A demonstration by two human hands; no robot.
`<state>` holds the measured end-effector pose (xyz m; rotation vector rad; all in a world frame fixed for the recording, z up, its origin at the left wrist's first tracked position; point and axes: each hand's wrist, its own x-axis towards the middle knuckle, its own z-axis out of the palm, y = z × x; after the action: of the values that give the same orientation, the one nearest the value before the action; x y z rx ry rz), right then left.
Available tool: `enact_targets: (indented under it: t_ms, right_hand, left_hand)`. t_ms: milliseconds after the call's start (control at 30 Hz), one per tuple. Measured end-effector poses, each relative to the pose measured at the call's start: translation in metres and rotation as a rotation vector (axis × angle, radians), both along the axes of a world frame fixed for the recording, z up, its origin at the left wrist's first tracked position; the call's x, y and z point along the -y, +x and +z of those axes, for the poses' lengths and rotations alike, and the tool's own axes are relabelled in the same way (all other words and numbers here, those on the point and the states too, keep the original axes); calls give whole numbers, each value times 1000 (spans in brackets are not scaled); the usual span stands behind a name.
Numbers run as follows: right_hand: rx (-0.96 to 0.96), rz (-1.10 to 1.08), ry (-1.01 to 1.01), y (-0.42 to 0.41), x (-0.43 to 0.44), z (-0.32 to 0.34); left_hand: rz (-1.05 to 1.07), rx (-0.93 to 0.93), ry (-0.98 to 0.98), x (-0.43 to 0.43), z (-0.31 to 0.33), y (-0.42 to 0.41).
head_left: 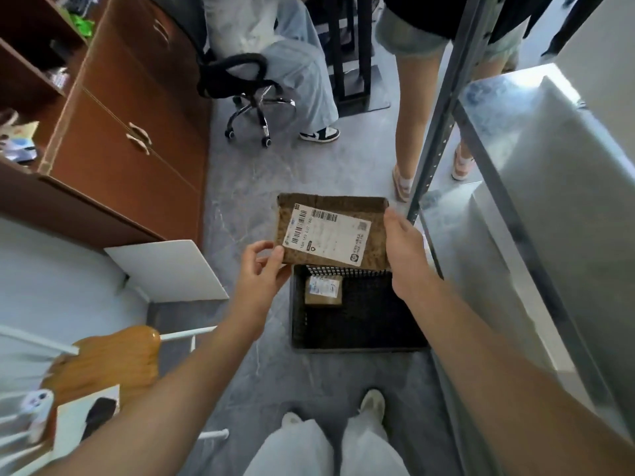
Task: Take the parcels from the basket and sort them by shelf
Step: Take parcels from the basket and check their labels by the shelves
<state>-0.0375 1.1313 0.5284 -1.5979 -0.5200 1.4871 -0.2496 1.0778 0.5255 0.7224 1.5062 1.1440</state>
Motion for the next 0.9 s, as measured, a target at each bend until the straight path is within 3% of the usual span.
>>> enact_targets:
  t_ms: [233, 633, 900]
  right_hand:
    - [33, 116, -69, 4, -6, -125]
    - [168, 276, -327, -34, 38, -415]
    - [156, 340, -479, -54, 46, -562]
  left_hand:
    - [-80, -157, -241, -15, -105, -4]
    - [-264, -417, -660, 2, -389, -48]
    - [-384, -578, -854, -6, -531, -47]
